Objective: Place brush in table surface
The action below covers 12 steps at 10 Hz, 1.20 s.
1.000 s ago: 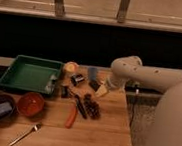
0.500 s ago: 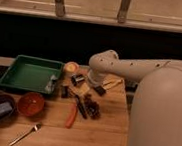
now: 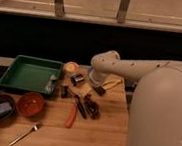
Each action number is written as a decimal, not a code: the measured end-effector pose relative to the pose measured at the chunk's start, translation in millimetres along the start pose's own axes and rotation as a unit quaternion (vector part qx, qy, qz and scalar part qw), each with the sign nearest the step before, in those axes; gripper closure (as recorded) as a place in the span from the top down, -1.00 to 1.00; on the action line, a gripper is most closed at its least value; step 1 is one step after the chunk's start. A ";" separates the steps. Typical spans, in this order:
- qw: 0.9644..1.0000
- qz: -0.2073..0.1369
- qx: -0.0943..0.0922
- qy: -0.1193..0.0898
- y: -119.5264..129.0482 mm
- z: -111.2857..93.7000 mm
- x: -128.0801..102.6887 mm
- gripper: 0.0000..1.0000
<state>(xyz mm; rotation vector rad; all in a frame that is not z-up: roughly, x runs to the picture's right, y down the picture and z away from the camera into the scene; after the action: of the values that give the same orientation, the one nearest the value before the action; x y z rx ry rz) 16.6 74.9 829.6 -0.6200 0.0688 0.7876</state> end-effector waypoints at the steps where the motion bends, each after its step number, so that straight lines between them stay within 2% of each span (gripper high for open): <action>1: 1.000 -0.017 -0.004 0.000 7.6 9.1 -12.5 0.60; 5: 0.997 -0.077 -0.031 0.002 41.1 51.8 -61.6 0.60; 8: 0.994 -0.097 -0.046 0.008 57.4 74.0 -67.0 0.60; 12: 0.993 -0.095 -0.062 0.019 73.0 94.6 -58.2 0.56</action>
<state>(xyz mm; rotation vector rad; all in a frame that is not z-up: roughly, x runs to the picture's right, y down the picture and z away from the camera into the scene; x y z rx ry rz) -90.3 128.5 887.5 -0.7479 -0.0050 0.5996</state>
